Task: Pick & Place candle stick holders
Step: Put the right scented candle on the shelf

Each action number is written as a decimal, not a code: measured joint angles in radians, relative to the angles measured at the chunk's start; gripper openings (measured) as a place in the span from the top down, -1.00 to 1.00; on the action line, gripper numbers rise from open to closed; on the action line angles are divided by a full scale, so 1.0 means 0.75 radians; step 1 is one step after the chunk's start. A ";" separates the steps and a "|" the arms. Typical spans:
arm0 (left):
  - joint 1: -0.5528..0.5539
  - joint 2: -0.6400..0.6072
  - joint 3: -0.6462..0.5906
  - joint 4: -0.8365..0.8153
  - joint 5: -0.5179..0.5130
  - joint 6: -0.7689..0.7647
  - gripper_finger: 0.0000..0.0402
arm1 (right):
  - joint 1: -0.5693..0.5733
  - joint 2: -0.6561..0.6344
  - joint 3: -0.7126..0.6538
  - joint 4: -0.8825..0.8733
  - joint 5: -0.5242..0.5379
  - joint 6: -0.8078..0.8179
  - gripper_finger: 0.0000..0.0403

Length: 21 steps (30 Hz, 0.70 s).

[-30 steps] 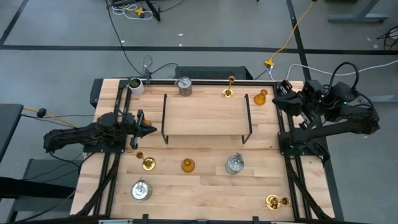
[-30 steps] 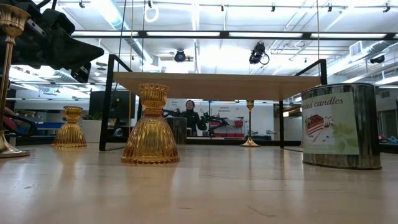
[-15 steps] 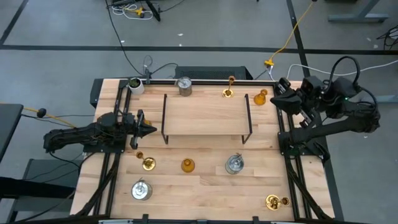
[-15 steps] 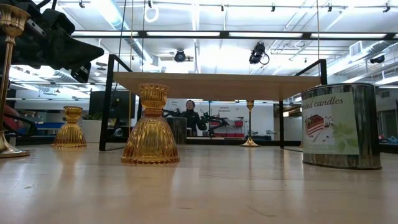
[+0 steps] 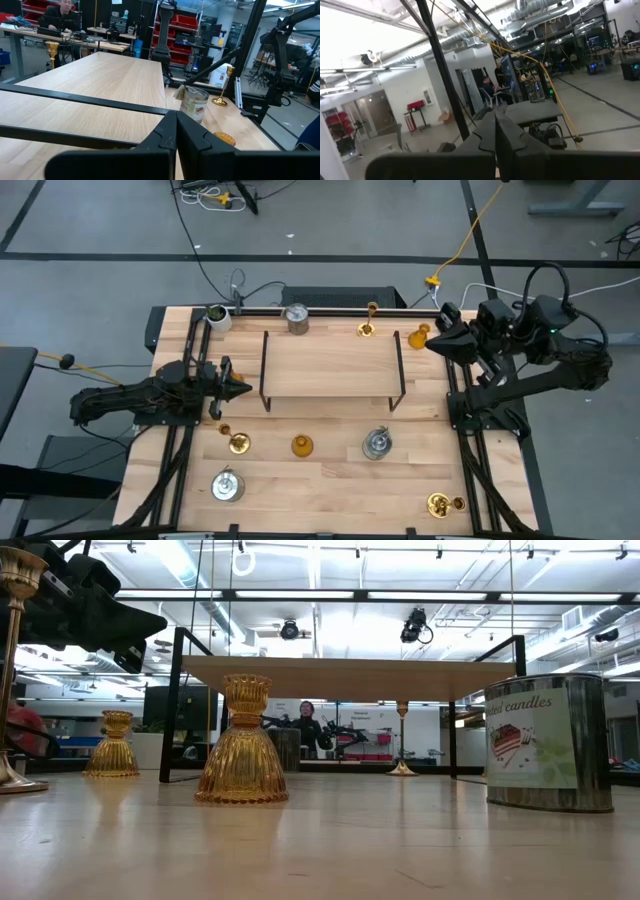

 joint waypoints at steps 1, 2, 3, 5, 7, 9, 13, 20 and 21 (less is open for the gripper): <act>0.000 0.000 0.000 0.000 0.000 0.000 0.96 | 0.000 0.008 0.000 -0.011 -0.002 -0.009 1.00; 0.000 0.000 0.000 0.000 0.000 -0.001 0.96 | 0.000 0.016 0.000 -0.023 -0.014 -0.019 1.00; 0.000 0.000 0.000 0.000 0.000 -0.001 0.96 | 0.000 0.026 0.000 -0.032 -0.028 -0.027 1.00; 0.000 0.000 0.000 0.000 0.000 0.000 0.96 | 0.000 0.045 0.000 -0.064 -0.061 -0.029 1.00; 0.000 0.000 0.000 0.000 0.000 0.000 0.96 | 0.000 0.064 0.000 -0.097 -0.093 -0.032 1.00; 0.000 0.000 0.000 0.000 0.000 -0.001 0.96 | 0.000 0.081 0.000 -0.134 -0.124 -0.051 1.00; 0.000 0.000 0.000 0.001 0.000 -0.001 0.96 | 0.000 0.115 0.000 -0.228 -0.139 -0.102 1.00; 0.000 0.000 0.000 0.000 0.000 0.000 0.96 | 0.000 0.159 0.000 -0.307 -0.139 -0.139 1.00; 0.000 0.000 0.000 0.001 0.000 -0.001 0.96 | 0.000 0.164 0.000 -0.308 -0.139 -0.151 1.00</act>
